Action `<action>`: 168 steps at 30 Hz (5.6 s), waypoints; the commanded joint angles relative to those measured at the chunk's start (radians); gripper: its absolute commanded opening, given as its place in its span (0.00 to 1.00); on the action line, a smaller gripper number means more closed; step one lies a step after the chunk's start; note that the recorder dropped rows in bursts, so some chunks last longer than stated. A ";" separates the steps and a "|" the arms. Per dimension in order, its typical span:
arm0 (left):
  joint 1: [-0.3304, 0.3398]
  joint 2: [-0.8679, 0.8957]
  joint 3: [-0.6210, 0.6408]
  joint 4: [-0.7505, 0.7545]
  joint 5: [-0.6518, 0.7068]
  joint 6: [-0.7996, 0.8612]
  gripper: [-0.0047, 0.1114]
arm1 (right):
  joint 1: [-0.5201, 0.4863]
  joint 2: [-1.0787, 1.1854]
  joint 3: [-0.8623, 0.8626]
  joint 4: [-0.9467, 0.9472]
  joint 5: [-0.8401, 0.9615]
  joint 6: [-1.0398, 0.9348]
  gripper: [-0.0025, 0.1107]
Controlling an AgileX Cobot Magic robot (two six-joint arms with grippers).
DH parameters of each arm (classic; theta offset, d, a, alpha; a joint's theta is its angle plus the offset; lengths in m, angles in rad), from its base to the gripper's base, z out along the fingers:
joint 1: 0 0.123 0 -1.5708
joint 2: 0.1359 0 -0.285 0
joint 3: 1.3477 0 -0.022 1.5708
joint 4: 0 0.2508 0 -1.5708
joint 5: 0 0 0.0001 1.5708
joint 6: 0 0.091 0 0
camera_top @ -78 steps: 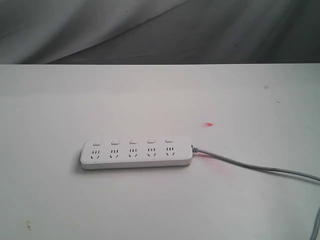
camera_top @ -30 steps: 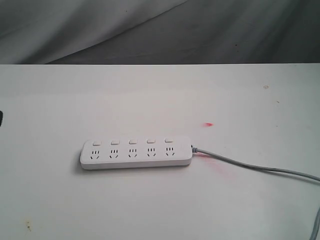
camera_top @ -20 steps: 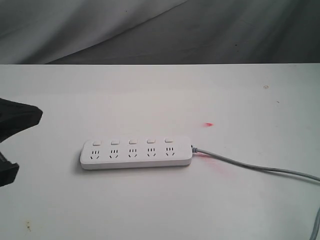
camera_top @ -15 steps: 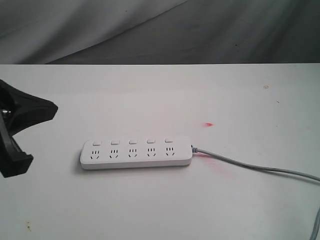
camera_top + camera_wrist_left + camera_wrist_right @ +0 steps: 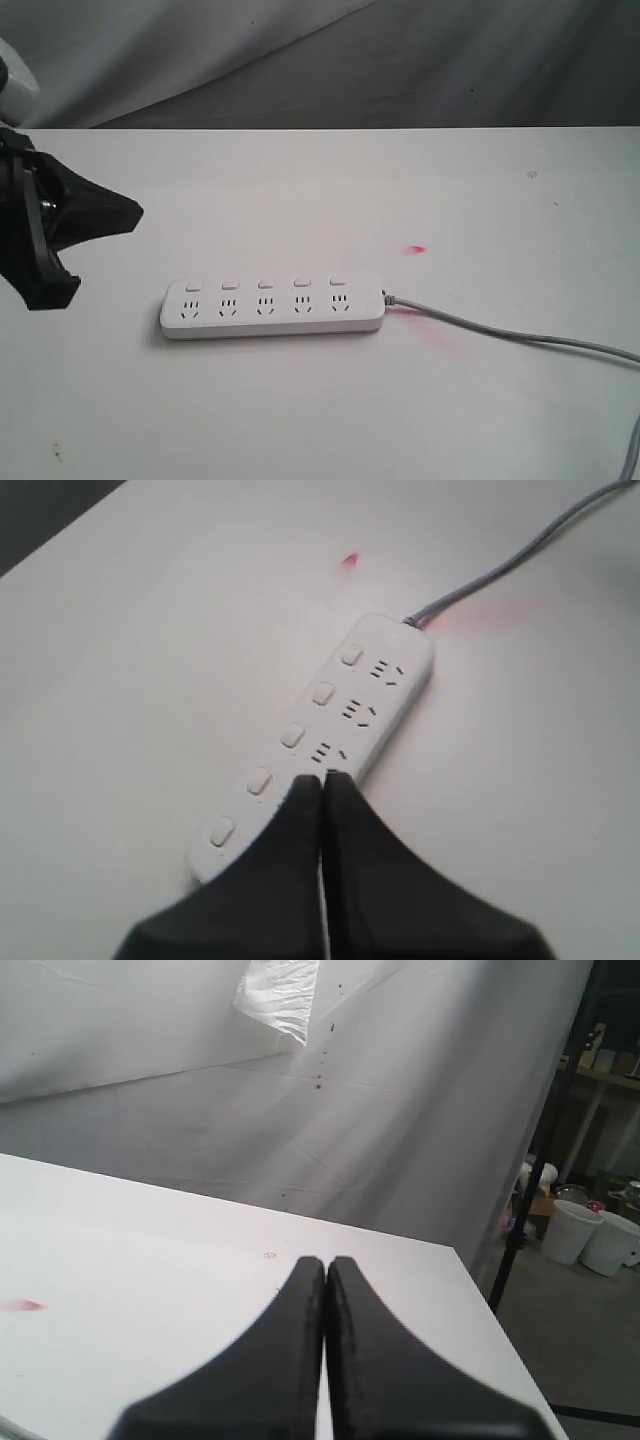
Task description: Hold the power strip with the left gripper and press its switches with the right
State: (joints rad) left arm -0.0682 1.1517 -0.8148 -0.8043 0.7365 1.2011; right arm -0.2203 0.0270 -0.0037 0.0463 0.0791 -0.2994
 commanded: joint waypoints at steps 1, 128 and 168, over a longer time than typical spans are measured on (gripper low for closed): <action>0.101 0.054 0.002 -0.029 0.002 0.196 0.04 | -0.007 -0.003 0.004 0.005 0.000 0.001 0.02; 0.167 0.877 -0.242 -0.102 0.071 0.891 0.61 | -0.007 -0.003 0.004 0.005 0.000 0.001 0.02; 0.167 0.877 -0.242 -0.102 0.071 0.891 0.61 | -0.007 -0.003 0.004 0.005 0.000 0.001 0.02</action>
State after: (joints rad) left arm 0.1034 2.0314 -1.0498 -0.8963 0.8306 2.0902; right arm -0.2203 0.0270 -0.0037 0.0463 0.0791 -0.2994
